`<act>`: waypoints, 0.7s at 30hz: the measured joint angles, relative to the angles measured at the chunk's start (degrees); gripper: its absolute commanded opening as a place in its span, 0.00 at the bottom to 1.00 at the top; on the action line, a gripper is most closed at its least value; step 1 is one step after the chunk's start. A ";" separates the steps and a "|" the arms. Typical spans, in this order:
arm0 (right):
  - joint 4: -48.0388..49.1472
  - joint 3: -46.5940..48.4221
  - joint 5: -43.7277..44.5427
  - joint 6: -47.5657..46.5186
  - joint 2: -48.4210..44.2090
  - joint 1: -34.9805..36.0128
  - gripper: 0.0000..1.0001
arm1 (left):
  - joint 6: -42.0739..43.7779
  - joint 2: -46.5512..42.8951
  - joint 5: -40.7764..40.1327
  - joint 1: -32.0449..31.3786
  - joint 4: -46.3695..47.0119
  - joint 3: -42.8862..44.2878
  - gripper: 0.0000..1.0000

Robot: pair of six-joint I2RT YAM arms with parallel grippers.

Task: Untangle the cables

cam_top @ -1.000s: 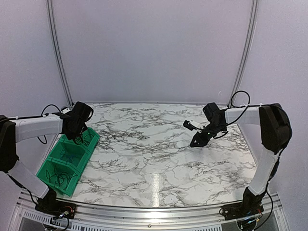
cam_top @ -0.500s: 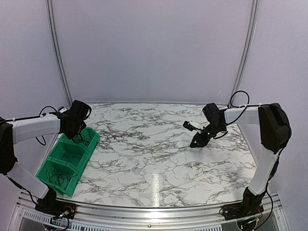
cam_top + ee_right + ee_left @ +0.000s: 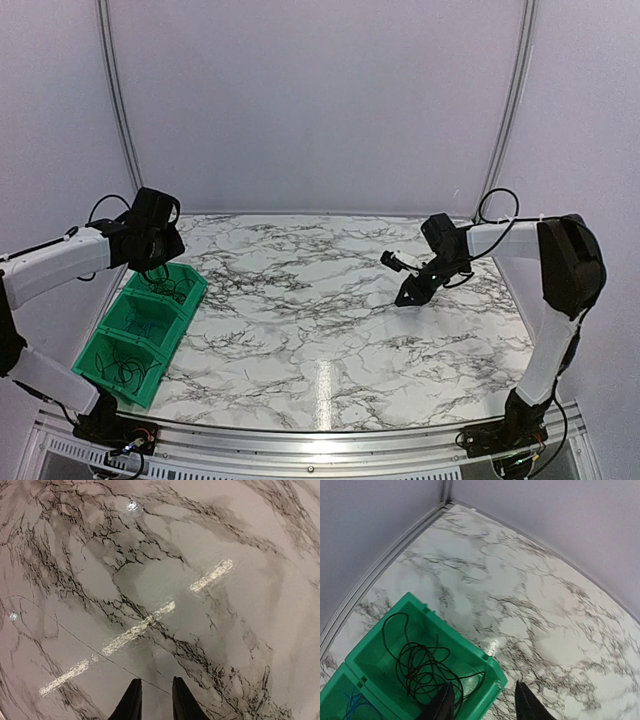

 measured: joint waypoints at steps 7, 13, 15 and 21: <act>2.47 -0.57 4.92 0.31 -9.31 -0.17 0.36 | 15.28 0.85 16.22 -0.02 0.68 9.60 0.50; 7.39 -0.37 10.75 3.52 -24.92 -0.44 0.82 | 23.12 1.49 21.99 -0.07 0.68 17.31 0.61; 8.63 -0.15 13.25 4.59 -28.35 -0.52 0.98 | 24.30 1.49 23.37 -0.07 0.74 19.56 0.83; 12.09 -1.01 19.56 6.99 -36.44 -0.76 0.99 | 27.96 1.16 24.24 -1.53 0.96 21.92 0.99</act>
